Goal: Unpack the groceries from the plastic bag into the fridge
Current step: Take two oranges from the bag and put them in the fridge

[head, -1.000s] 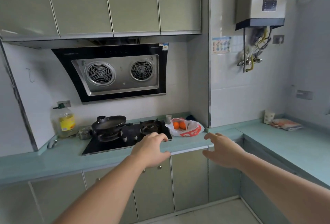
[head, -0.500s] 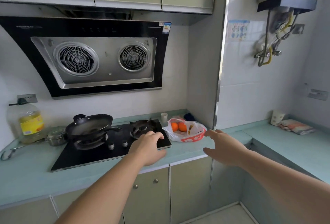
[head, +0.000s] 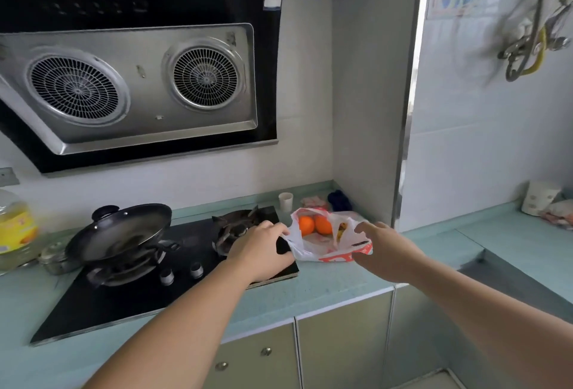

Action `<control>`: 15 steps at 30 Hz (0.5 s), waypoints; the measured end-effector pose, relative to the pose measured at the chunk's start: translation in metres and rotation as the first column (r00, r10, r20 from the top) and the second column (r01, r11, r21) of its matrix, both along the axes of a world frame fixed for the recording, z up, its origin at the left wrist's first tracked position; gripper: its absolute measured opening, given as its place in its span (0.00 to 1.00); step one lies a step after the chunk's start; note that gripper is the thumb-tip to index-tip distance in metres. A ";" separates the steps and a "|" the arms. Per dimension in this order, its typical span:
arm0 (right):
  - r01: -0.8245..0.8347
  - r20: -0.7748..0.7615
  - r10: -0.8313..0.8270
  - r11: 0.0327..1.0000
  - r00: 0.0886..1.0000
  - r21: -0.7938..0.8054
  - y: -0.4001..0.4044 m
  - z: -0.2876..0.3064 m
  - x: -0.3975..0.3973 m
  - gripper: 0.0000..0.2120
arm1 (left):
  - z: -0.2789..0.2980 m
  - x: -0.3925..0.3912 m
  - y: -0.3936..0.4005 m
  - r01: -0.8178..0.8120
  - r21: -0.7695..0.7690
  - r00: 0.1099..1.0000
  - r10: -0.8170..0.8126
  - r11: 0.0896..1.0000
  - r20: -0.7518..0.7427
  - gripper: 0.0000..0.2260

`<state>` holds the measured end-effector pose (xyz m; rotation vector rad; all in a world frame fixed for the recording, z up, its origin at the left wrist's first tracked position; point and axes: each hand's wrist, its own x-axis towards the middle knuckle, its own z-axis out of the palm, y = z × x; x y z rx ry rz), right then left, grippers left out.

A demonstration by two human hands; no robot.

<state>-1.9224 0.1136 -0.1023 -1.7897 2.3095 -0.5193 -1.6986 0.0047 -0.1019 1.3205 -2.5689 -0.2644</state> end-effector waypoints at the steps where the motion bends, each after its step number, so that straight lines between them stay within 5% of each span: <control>1: -0.006 0.015 0.005 1.000 1.000 0.018 -0.015 -0.005 -0.010 0.25 | -0.003 -0.010 -0.011 -0.008 0.004 1.000 0.008 1.000 0.015 0.21; 15: -0.036 0.057 0.027 0.988 0.998 0.153 -0.193 -0.072 -0.086 0.26 | -0.063 -0.108 -0.176 -0.011 0.158 0.999 0.002 0.987 0.054 0.21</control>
